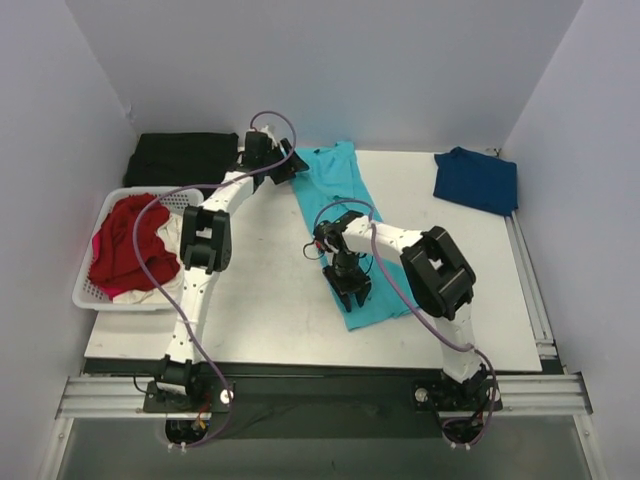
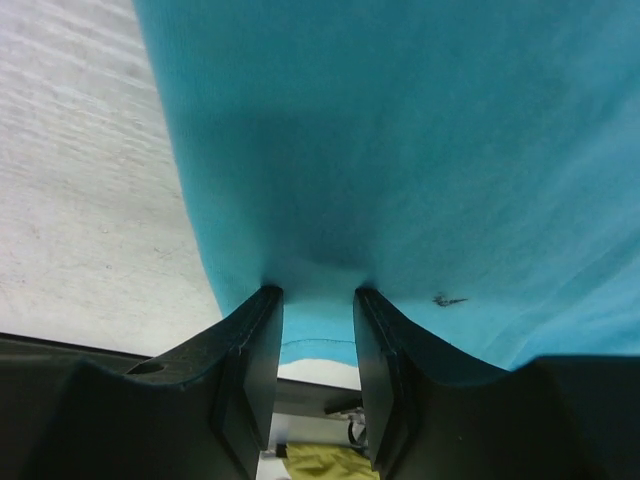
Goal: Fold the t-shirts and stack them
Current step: Rotate the tshirt 90 degrees
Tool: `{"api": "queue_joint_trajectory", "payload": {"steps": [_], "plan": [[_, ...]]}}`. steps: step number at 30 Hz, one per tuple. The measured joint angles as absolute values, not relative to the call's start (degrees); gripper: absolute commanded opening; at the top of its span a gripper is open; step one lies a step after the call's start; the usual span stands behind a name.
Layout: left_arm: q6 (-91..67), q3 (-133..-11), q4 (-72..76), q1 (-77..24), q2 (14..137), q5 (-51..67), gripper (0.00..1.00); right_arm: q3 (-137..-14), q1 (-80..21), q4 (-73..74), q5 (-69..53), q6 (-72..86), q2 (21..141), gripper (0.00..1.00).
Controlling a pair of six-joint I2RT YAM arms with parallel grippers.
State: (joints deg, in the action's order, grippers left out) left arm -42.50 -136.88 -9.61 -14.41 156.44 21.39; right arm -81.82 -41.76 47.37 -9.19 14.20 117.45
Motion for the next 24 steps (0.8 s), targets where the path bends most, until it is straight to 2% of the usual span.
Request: {"api": "queue_joint_trajectory", "payload": {"steps": [7,15,24], "plan": [[-37.3,-130.08,-14.37,-12.99,146.23,19.25,0.71,-88.79,-45.56,48.73,-15.31,10.68,122.13,0.34],[-30.04,-126.34,-26.63,-13.39,131.98,9.17,0.71,-98.32,-54.68,47.29,-17.93,10.5,127.22,0.34],[-26.37,-104.25,-31.94,-13.45,114.04,0.14,0.71,-98.61,-56.45,44.69,-12.43,17.37,126.65,0.34]]}}
